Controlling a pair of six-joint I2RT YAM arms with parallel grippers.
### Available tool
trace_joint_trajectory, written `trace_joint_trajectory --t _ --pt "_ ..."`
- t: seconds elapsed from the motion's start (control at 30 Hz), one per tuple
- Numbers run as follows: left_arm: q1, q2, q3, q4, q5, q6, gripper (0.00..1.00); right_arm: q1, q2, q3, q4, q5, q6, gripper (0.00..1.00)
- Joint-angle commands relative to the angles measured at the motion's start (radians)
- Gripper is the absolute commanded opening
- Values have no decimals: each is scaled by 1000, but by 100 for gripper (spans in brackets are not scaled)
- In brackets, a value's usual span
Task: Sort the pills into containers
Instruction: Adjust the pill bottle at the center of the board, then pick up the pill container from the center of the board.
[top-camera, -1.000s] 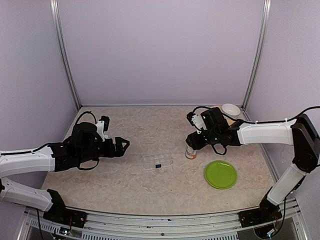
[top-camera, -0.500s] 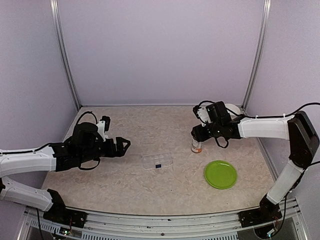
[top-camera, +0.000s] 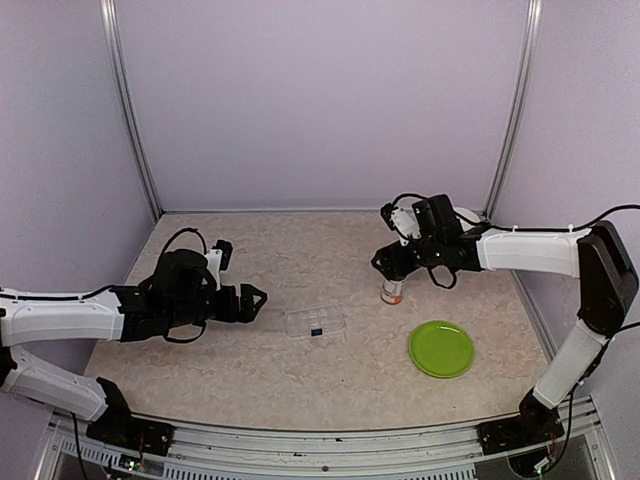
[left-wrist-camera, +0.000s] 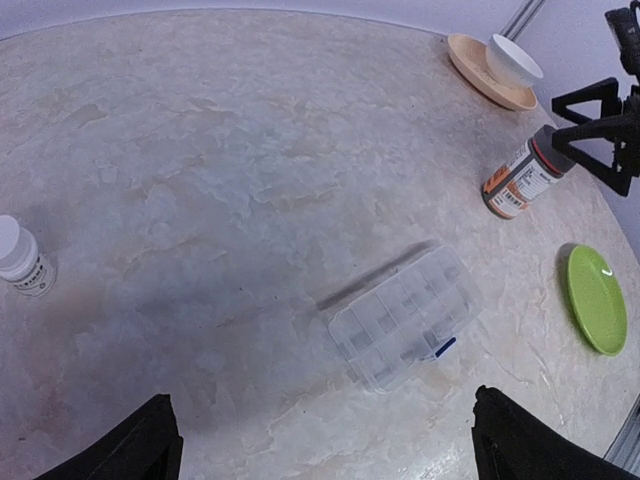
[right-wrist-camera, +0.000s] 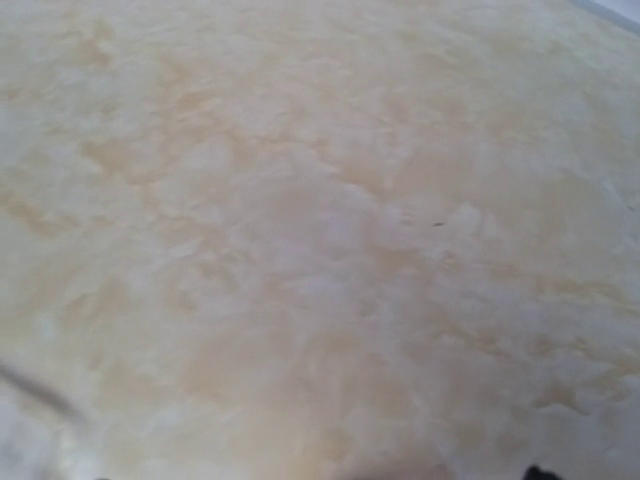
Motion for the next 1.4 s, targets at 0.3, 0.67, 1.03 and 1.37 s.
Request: trace_joint_trajectory --t 0.3,0.67,1.03,1.37 --pt "-40 216 160 69 143 368 99 22 -229 -37 -90 -155 -16 94" --pt "-40 428 339 -28 356 746 99 29 -335 -132 -88 -182 13 98" --pt "3 671 495 -224 470 898 97 48 -387 -198 -68 -219 32 100" --pt "-2 740 531 -283 405 929 92 70 -396 -220 -51 -244 49 100"
